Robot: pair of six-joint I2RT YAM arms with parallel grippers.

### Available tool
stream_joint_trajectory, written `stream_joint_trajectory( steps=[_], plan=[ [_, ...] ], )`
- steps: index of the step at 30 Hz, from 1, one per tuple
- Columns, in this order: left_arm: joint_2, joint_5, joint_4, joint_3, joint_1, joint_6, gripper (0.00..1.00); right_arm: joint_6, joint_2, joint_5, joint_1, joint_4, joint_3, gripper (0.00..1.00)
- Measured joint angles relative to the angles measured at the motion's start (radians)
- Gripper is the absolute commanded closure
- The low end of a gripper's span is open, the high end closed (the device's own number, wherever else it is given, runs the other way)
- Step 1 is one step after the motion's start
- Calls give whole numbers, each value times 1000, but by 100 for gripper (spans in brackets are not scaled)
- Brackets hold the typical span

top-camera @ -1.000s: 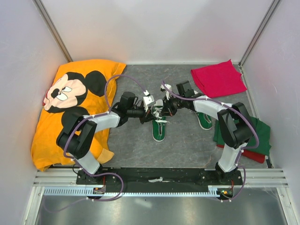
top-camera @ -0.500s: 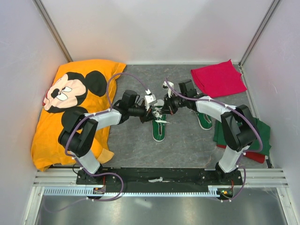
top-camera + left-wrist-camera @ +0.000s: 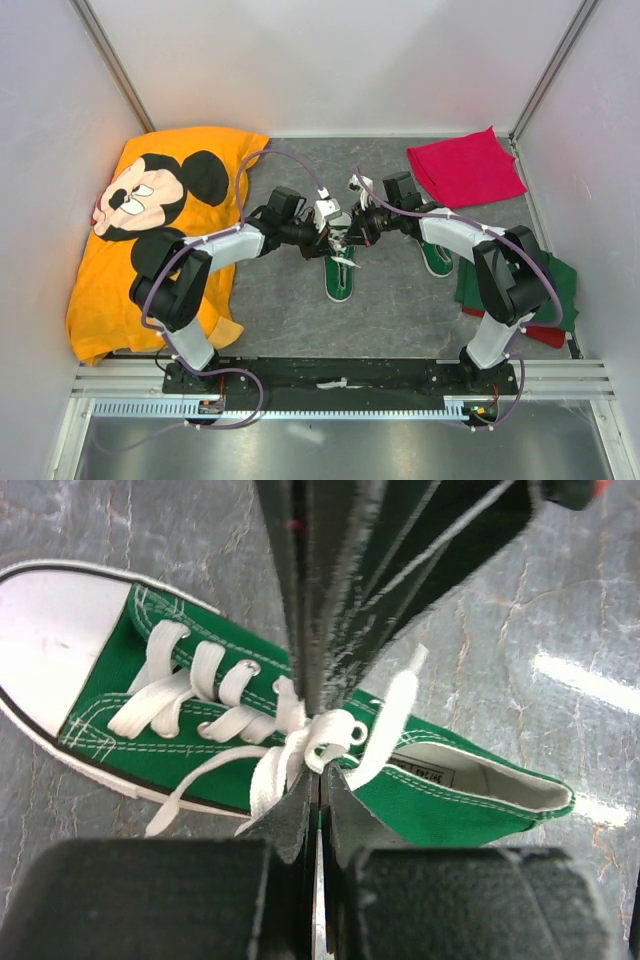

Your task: Tie the shoes

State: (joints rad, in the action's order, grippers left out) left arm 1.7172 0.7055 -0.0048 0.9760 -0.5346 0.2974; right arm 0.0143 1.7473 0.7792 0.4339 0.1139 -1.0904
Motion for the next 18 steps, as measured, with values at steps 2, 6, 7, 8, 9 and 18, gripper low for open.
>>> stream_joint_trajectory(
  steps=[2, 6, 7, 8, 9, 18],
  plan=[
    [16, -18, -26, 22, -1, 0, 99, -2, 0, 2, 0, -1, 3, 100],
    [55, -37, -77, 77, -7, 2, 98, -23, 0, 8, 0, -11, 4, 100],
    [59, -43, -84, 85, -9, 3, 98, -28, 0, 8, 0, -14, 4, 100],
    [61, -49, -95, 92, -11, 5, 98, -32, 0, 8, -2, -17, 4, 100],
    [61, -52, -105, 97, -13, 9, 99, -38, 0, 9, -3, -19, 4, 100],
    [61, -77, -155, 127, -24, 29, 98, -68, 0, 11, -12, -43, 4, 100]
  ],
)
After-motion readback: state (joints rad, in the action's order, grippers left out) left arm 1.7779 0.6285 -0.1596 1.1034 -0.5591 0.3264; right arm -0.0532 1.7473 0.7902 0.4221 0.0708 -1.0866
